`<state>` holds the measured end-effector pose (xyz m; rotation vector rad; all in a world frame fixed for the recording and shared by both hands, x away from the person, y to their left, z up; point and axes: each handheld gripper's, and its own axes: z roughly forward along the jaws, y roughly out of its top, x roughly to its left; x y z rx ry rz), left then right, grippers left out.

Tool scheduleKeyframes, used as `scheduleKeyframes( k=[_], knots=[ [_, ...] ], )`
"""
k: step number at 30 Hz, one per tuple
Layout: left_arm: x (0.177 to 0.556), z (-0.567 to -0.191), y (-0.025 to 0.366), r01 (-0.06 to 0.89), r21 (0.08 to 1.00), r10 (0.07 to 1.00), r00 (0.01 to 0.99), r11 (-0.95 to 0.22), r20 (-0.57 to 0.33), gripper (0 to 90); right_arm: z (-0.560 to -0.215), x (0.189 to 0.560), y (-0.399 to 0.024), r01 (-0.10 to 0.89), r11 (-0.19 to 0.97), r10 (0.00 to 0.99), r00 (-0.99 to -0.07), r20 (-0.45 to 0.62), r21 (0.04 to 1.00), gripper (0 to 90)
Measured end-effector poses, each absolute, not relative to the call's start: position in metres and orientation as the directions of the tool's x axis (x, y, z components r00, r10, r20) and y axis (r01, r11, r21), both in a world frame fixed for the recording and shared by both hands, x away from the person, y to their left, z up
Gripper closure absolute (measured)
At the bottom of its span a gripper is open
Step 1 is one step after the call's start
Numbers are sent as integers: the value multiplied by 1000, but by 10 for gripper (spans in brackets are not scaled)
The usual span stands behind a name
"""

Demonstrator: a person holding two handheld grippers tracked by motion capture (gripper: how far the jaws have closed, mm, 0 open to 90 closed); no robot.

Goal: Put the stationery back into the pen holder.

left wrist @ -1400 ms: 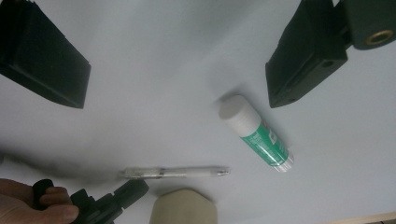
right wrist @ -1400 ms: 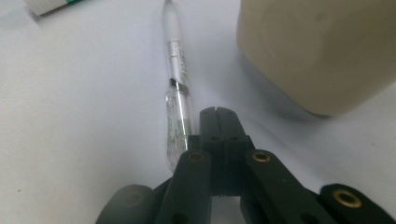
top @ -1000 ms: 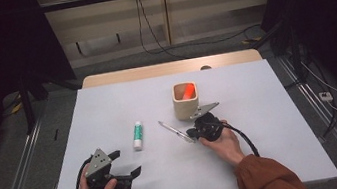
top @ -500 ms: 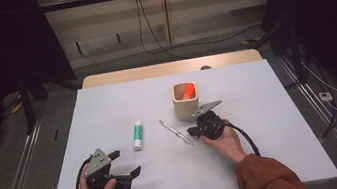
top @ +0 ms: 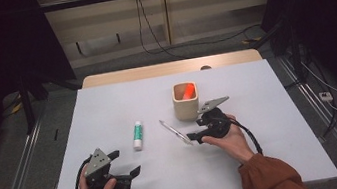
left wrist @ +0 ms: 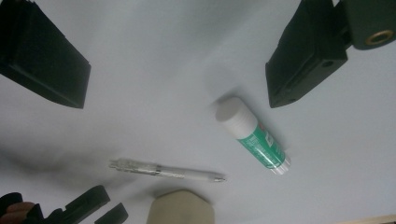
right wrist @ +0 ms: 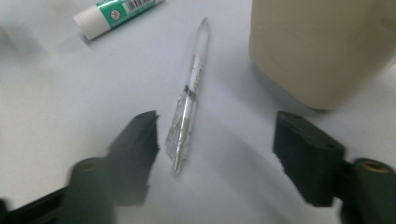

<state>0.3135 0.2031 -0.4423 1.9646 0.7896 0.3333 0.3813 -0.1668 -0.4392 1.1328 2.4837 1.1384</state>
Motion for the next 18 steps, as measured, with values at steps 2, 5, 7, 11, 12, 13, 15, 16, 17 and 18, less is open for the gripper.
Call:
scheduleKeyframes(
  k=[2,5,7,11,12,13,15,16,17,18],
  knots=[
    [314,-442,203,391,857,650,754,-336,-89,66,-439,380,-166,569,418,700,-699,148,708,206],
    [314,-442,203,389,857,651,754,-337,-86,66,-439,382,-163,591,432,696,-699,165,681,130],
    [314,-443,203,394,856,652,753,-335,-91,66,-438,383,-162,597,439,687,-705,177,672,99],
    [314,-442,203,391,856,650,755,-338,-88,66,-437,386,-154,602,467,689,-706,160,648,82],
    [314,-442,203,390,856,650,755,-338,-87,66,-437,387,-152,599,477,688,-710,151,643,97],
    [314,-442,203,386,857,649,756,-341,-82,66,-437,388,-149,598,480,687,-712,150,641,105],
    [314,-442,203,385,857,649,756,-341,-82,65,-437,390,-144,601,488,684,-714,150,633,105],
    [314,-442,203,385,857,649,757,-342,-81,66,-438,392,-142,604,493,683,-714,151,626,105],
    [314,-442,203,384,857,648,757,-343,-81,66,-438,394,-139,607,500,679,-718,156,618,109],
    [314,-442,203,384,857,648,757,-342,-81,66,-438,396,-136,607,505,677,-719,154,614,116]
  ],
)
